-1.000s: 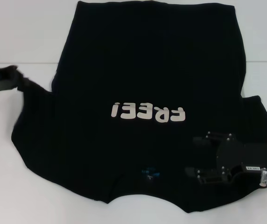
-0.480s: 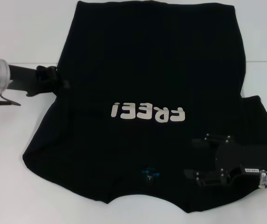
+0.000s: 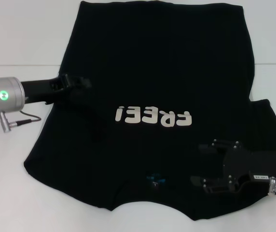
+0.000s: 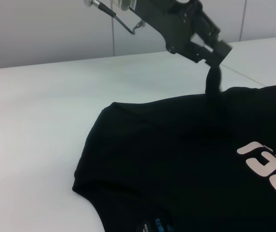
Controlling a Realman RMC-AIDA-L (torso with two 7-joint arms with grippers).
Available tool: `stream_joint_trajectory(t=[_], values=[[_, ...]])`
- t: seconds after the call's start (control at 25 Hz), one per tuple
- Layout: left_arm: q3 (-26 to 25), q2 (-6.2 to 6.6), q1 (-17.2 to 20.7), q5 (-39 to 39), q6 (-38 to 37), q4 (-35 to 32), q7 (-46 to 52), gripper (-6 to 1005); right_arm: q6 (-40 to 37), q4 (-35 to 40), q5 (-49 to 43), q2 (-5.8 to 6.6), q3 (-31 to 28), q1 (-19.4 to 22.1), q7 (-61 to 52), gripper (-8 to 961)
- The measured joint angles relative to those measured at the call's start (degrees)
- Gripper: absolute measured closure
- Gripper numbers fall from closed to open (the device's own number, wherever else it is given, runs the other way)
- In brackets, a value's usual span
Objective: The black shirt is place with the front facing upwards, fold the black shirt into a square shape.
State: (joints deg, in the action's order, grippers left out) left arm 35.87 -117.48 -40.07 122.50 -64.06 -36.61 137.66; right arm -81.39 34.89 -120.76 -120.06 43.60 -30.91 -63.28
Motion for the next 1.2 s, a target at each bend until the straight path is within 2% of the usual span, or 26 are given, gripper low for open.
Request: stream_joint_trajectory(t=[0.04,0.12,0.28,0.4,0.52,0.68,0.8,0.92,1.2], values=[[-0.02,-0.38,0.46,-1.43,0.21,0.23,-1.74,686,0.00,0.00,0.00,0.00,0.00,0.03,0.00,49],[-0.03,-0.71,0.71,-2.20,0.44,1.06,-3.72,643,0.00,0.00,0.00,0.00,0.00,0.05,0.00,48],[0.22,-0.57,1.16,-2.31,-1.27,1.96,-6.10,557,0.01,0.00,0.00,0.00,-0.02,0.08,0.00,48],[0.28,-0.08,1.89,-2.35,-8.00,1.56,-13.00,493,0.28,-0.02,0.00,0.00,-0.34,0.26,-0.16,48],[0.35,0.08,3.54,-2.15,-16.01,0.90,-24.70,403,1.22,-0.30,0.17,0.02,-0.73,0.52,-0.44,49],[0.29,-1.72,8.01,-2.53,-22.25,-2.10,-42.54,213,1.62,-0.81,0.49,0.08,-2.18,0.81,-0.48,49],[1.10,-3.54,11.05,-2.17,-22.96,-4.08,-53.32,144,1.63,-0.81,0.57,0.15,-3.82,1.20,-0.51,50],[4.76,-3.99,12.43,-0.07,-22.62,-5.10,-58.54,76,1.65,-0.80,0.57,0.18,-4.78,1.52,-1.40,50],[5.88,-3.67,12.60,0.56,-21.60,-5.24,-59.41,77,1.28,2.46,0.57,0.40,-6.58,3.00,-7.83,51]])
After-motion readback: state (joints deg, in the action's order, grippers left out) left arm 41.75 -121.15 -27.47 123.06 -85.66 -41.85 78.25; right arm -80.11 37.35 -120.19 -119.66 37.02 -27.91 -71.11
